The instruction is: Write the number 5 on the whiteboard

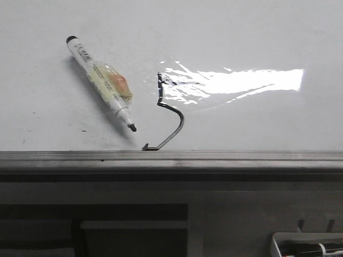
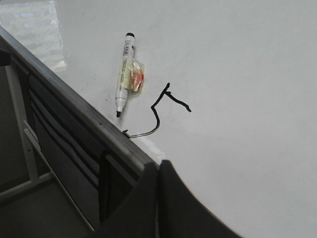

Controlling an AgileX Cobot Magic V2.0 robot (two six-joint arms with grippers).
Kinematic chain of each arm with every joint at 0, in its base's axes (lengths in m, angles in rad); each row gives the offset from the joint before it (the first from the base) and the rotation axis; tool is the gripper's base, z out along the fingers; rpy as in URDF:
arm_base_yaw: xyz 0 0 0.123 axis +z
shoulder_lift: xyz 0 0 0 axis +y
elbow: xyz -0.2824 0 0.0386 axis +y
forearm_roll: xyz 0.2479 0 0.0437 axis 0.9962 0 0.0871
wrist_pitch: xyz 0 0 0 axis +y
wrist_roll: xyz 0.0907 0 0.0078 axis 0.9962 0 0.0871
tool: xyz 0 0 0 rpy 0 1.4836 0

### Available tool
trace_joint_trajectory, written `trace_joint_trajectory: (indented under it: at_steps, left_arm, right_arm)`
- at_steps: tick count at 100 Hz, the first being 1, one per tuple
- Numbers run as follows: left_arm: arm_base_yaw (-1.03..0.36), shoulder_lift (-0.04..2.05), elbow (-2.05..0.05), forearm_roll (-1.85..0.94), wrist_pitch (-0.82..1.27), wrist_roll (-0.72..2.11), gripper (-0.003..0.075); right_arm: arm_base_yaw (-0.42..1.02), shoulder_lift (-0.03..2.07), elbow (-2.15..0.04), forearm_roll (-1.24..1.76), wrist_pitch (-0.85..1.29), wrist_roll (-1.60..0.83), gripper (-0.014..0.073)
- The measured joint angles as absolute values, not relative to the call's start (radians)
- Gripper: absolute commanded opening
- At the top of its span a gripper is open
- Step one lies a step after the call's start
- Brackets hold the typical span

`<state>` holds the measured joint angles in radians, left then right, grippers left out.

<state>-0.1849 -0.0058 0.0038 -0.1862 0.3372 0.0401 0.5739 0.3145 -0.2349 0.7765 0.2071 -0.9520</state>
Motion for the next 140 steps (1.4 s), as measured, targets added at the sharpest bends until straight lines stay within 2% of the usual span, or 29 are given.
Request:
trace_joint_trajectory:
  at_steps: [56,80,94,109,121,140]
  left_arm:
    - [-0.185,-0.006,0.004,-0.186,0.337,0.039,-0.002]
    - [-0.185,-0.006,0.004,-0.186,0.337,0.039,-0.002]
    - [-0.185,-0.006,0.004,-0.186,0.337,0.039,-0.002]
    - [-0.185,-0.006,0.004,-0.186,0.339,0.039,-0.002]
    - [-0.185,-0.006,0.004,-0.186,0.339,0.039,-0.002]
    - [-0.185,-0.006,0.004,-0.186,0.339,0.039,-0.002]
  right_arm:
    - [0.574,0.314,-0.225,0.777,0.202,-0.952,-0.0061]
    - [0.569,0.314,-0.132,0.751,-0.008,-0.938,-0.0061]
    - [0.501,0.314,-0.063,0.443,-0.148,-0.601,-0.0061]
    - [0.344,0.313,0.017,0.141,-0.139,-0.212,-0.0061]
    - [0.227,0.274,0.017,0.0,-0.072,-0.122,-0.0061]
    - [0.148,0.11,0.017,-0.129,0.152,-0.097,-0.0061]
